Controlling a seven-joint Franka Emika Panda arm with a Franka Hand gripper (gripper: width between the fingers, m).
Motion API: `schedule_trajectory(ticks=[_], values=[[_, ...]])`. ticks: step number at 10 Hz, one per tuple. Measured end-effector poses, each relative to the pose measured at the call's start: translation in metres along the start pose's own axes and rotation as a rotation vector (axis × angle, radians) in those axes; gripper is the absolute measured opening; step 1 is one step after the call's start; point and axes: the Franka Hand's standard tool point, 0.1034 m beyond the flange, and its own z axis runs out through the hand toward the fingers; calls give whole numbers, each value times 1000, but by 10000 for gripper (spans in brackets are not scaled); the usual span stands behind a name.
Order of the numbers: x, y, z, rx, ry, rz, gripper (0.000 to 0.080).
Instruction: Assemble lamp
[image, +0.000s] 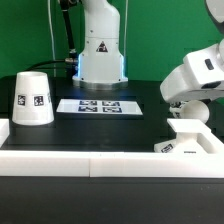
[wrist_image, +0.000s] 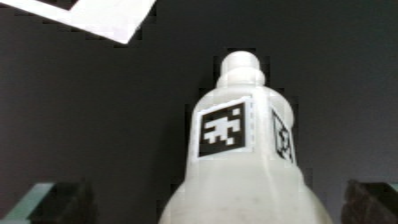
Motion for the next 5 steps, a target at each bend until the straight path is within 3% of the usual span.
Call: schedule_trajectory(ticks=[5], values=[[9, 0, 13, 3, 1, 0, 698]])
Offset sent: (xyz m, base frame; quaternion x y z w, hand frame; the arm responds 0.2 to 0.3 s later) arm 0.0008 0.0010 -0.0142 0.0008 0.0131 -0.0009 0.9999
